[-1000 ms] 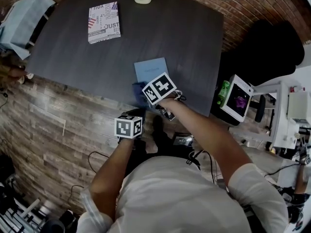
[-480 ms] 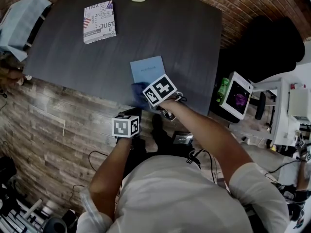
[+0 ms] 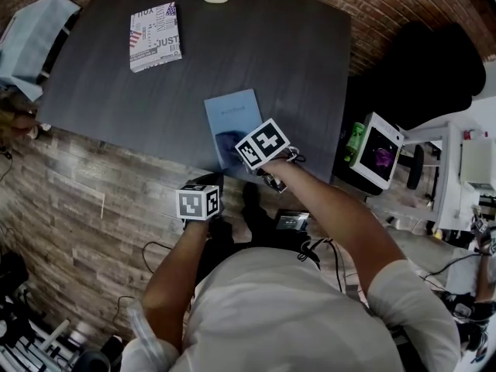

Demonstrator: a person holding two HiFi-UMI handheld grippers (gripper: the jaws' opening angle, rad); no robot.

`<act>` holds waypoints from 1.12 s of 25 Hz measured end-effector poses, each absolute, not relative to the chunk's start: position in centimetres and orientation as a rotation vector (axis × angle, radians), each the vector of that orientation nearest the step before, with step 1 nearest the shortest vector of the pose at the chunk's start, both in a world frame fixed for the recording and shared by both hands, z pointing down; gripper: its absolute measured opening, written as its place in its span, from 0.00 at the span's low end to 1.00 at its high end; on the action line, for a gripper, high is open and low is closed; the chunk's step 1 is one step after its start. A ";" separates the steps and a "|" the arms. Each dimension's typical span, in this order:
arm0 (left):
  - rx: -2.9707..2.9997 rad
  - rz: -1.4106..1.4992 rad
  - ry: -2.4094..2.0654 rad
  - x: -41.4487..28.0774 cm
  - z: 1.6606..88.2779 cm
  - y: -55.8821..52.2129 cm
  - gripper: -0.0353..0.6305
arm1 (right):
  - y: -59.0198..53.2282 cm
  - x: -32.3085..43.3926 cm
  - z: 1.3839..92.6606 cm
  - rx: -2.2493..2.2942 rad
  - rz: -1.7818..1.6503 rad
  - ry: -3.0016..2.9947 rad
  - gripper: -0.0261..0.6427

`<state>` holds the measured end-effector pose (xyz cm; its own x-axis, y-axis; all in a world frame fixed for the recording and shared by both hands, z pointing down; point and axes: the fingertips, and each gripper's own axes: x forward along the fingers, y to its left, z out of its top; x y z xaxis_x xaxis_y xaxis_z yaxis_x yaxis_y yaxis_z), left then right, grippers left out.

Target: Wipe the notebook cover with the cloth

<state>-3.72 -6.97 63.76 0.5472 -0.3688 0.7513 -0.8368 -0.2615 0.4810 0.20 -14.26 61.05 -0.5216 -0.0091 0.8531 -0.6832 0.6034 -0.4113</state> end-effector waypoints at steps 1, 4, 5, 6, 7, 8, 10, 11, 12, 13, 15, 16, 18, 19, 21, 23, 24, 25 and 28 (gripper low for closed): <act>1.853 0.633 -0.990 -3.7 63.8 -6.9 0.07 | -14.3 0.5 61.1 0.555 0.963 -1.945 0.18; 1.854 0.634 -0.994 -3.8 63.8 -7.0 0.07 | -14.4 1.2 61.1 0.568 0.967 -1.942 0.18; 1.856 0.635 -0.995 -3.8 63.8 -7.0 0.07 | -14.4 1.5 61.2 0.573 0.969 -1.940 0.18; 1.856 0.637 -0.995 -3.8 63.8 -7.1 0.07 | -14.5 1.8 61.2 0.579 0.970 -1.937 0.18; 1.857 0.638 -0.995 -3.7 63.8 -7.1 0.07 | -14.5 2.1 61.2 0.585 0.971 -1.935 0.18; 1.858 0.639 -0.995 -3.7 63.8 -7.1 0.07 | -14.6 2.4 61.2 0.592 0.970 -1.933 0.18; 1.859 0.641 -0.996 -3.8 63.7 -7.1 0.07 | -14.7 3.0 61.2 0.604 0.970 -1.929 0.18; 1.857 0.639 -0.996 -3.8 63.8 -7.1 0.07 | -14.8 3.3 61.2 0.609 0.971 -1.926 0.18; 1.854 0.636 -0.996 -3.8 63.8 -7.0 0.07 | -14.8 3.6 61.1 0.614 0.971 -1.924 0.18; 1.852 0.635 -0.995 -3.8 63.8 -7.0 0.07 | -14.8 3.9 61.1 0.619 0.971 -1.922 0.18; 1.851 0.638 -0.996 -3.8 63.9 -6.9 0.07 | -14.8 4.4 61.2 0.627 0.971 -1.919 0.18; 1.851 0.639 -0.996 -3.7 63.9 -6.9 0.07 | -14.8 4.7 61.2 0.631 0.972 -1.918 0.18; 1.852 0.641 -0.996 -3.7 63.8 -6.9 0.07 | -14.9 5.1 61.1 0.639 0.972 -1.917 0.18; 1.852 0.642 -0.996 -3.7 63.8 -6.9 0.07 | -15.0 5.3 61.1 0.644 0.972 -1.915 0.18; 1.854 0.644 -0.996 -3.8 63.8 -6.9 0.07 | -15.1 5.8 61.1 0.653 0.970 -1.909 0.18; 1.856 0.644 -0.996 -3.8 63.8 -6.9 0.07 | -15.2 6.3 61.1 0.662 0.964 -1.905 0.18; 1.854 0.642 -0.996 -3.8 63.9 -6.9 0.07 | -15.3 6.6 61.1 0.667 0.962 -1.902 0.18; 1.853 0.640 -0.995 -3.7 63.9 -6.9 0.07 | -15.4 6.8 61.1 0.672 0.961 -1.900 0.18; 1.855 0.644 -0.993 -3.8 63.9 -7.0 0.07 | -15.6 7.5 61.1 0.689 0.957 -1.891 0.18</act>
